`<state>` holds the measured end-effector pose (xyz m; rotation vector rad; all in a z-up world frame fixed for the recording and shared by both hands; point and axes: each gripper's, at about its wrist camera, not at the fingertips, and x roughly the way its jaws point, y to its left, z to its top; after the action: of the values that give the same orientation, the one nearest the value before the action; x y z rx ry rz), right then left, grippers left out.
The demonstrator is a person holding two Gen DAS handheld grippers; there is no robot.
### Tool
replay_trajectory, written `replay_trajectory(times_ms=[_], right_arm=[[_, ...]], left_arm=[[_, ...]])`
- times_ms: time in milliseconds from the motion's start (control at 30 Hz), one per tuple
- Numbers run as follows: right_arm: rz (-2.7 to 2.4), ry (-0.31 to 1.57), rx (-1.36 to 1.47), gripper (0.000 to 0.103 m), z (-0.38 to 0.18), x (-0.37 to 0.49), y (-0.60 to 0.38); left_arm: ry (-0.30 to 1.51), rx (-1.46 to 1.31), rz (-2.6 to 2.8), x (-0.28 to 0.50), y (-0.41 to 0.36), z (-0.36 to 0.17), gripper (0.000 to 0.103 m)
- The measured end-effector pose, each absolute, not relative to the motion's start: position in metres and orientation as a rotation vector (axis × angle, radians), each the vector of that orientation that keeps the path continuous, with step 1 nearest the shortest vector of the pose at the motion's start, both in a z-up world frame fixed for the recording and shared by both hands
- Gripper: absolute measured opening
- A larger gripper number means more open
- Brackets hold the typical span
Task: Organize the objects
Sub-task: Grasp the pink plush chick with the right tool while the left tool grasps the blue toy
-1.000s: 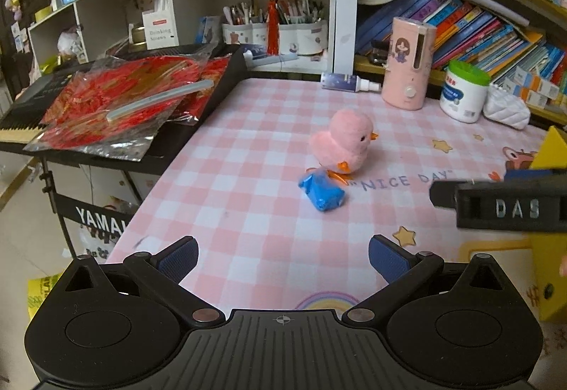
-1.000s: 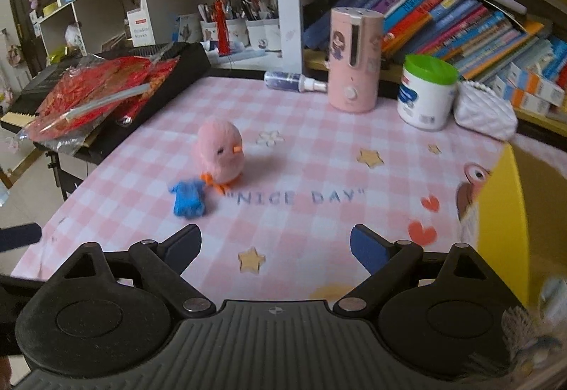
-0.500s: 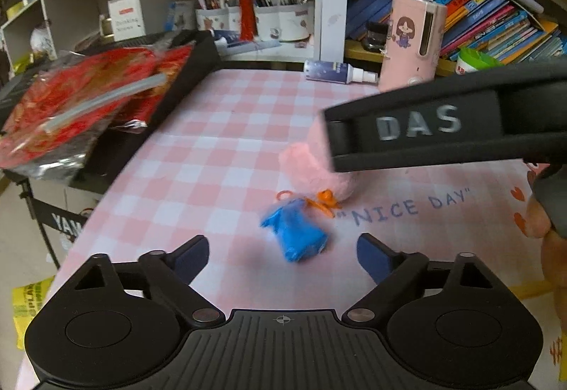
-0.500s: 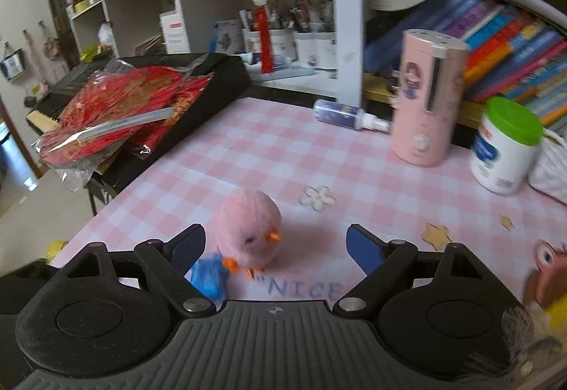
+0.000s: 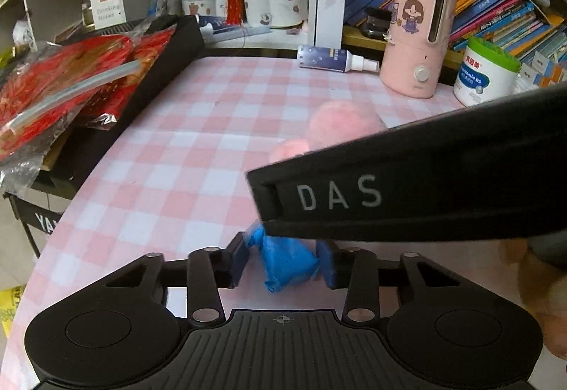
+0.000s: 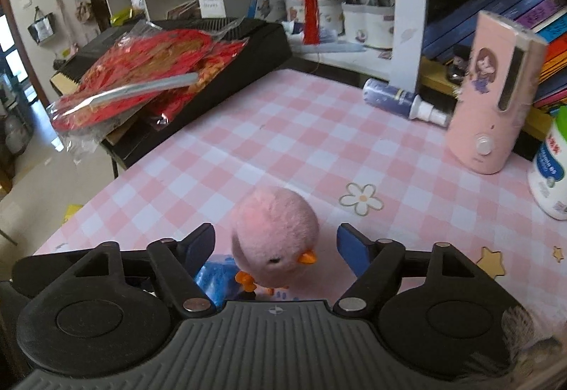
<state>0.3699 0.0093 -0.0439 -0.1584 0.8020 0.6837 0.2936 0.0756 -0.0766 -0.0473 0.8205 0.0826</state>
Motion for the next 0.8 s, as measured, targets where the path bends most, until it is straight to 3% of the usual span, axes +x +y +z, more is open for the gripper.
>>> replay_trajectory(times_ms=[167,267,800], right_arm=[[0.684,0.821,-0.147,0.063,-0.05,0.373,0.015],[0.667,0.831,-0.137,0.052,-0.055,0.377,0.017],[0.545,0.701,-0.06,0.051,0.0,0.303,-0.022]], left_arm=[[0.819,-0.076,0.095,0.281,0.085,-0.07,0.033],[0.811,-0.09,0.102,0.27,0.091,-0.064,0.032],[0.717,-0.163,0.054,0.189,0.109,-0.017,0.032]])
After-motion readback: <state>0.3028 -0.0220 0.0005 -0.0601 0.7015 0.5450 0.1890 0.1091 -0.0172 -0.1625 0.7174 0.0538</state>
